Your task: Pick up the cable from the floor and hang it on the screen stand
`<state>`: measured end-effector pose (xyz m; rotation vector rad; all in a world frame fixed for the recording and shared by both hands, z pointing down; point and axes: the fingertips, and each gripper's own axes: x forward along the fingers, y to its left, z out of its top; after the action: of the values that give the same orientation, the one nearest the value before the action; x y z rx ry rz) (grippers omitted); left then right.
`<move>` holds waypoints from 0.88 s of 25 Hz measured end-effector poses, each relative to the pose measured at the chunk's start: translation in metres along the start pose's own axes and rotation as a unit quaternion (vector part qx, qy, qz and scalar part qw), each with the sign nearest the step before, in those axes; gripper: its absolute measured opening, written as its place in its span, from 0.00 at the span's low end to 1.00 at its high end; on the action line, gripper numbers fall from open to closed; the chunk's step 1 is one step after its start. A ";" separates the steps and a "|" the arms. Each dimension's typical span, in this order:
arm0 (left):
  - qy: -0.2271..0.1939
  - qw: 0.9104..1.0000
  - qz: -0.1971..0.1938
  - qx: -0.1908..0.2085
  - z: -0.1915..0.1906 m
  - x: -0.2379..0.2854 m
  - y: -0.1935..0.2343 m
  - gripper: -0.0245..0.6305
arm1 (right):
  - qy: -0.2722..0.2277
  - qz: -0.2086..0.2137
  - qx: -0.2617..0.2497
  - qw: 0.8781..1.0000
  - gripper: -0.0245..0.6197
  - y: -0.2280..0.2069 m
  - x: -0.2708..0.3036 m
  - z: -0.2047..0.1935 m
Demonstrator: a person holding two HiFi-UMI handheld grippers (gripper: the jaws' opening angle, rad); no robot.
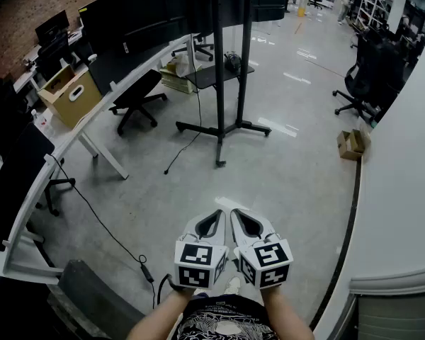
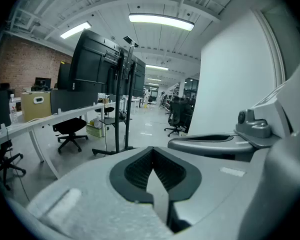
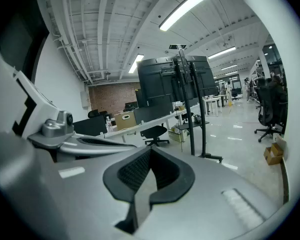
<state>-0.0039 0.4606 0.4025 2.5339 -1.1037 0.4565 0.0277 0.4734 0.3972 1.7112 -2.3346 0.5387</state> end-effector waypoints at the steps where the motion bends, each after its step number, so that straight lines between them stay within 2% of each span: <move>1: 0.000 1.000 0.000 0.000 0.001 0.002 -0.001 0.04 | -0.001 0.000 0.000 1.000 0.04 -0.002 0.000 0.002; 8: 0.005 1.000 0.006 -0.006 0.000 0.021 -0.009 0.04 | -0.004 0.004 0.004 1.000 0.04 -0.020 0.001 0.008; 13: 0.010 1.000 0.019 -0.010 -0.001 0.039 -0.009 0.04 | 0.003 0.022 0.007 1.000 0.04 -0.038 0.011 0.001; 22: 0.014 0.998 0.052 -0.029 0.001 0.071 0.037 0.04 | 0.015 0.064 0.007 0.998 0.04 -0.044 0.068 0.003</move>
<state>0.0142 0.3912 0.4383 2.4218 -1.2239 0.4796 0.0488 0.4009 0.4268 1.5556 -2.4372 0.5980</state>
